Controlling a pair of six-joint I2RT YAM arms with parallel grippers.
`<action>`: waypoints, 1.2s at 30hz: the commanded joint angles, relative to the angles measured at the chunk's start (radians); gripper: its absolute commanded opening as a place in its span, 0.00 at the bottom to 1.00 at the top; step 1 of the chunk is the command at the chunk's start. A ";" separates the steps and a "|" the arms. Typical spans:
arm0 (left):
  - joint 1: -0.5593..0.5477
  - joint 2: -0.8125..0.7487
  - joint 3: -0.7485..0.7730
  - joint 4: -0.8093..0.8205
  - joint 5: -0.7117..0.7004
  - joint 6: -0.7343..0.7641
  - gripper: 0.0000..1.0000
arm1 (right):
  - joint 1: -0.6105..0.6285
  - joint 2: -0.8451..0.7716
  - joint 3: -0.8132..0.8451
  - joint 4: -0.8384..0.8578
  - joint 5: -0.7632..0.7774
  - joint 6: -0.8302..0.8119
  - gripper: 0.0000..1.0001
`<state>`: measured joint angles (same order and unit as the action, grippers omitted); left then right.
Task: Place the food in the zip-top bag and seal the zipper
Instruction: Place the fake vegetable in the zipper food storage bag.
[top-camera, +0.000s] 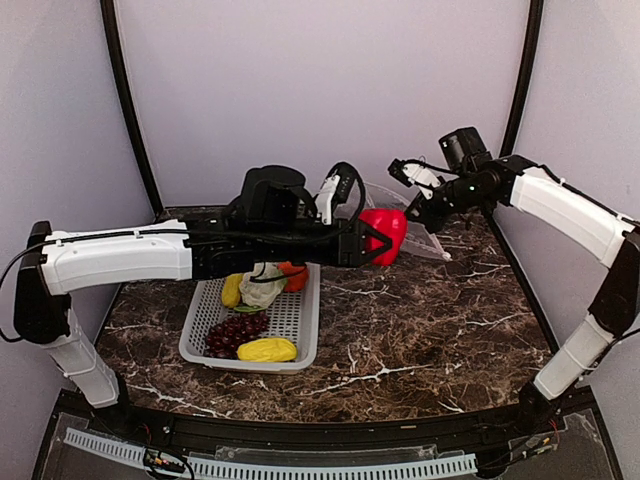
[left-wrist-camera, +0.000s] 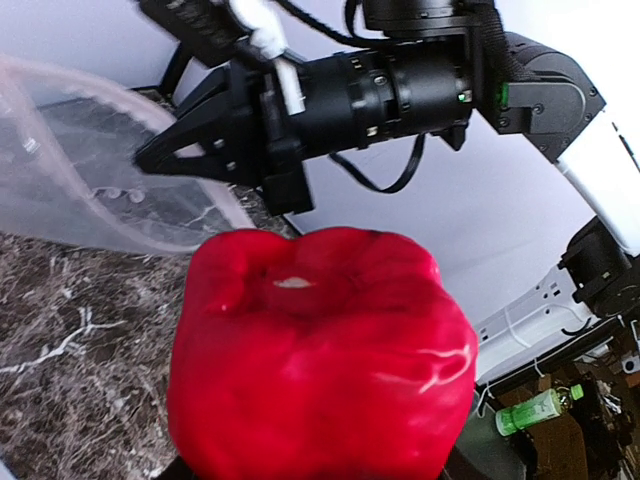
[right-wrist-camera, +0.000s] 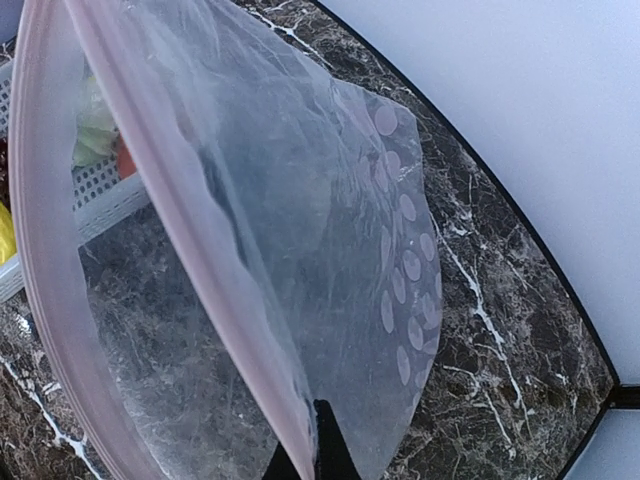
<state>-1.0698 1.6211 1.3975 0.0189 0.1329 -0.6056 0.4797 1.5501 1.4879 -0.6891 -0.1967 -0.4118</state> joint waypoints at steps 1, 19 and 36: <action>0.001 0.078 0.096 0.136 0.117 -0.001 0.36 | 0.023 0.048 0.055 -0.053 0.008 0.031 0.00; 0.093 0.353 0.147 0.337 0.037 -0.366 0.29 | 0.024 0.037 0.022 -0.068 -0.022 0.157 0.00; 0.138 0.267 0.058 0.416 0.028 -0.316 0.27 | 0.020 -0.023 -0.063 0.008 -0.014 0.160 0.00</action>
<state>-0.9306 1.9541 1.4754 0.3912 0.2005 -0.9386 0.4988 1.5810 1.4479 -0.7040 -0.1757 -0.2527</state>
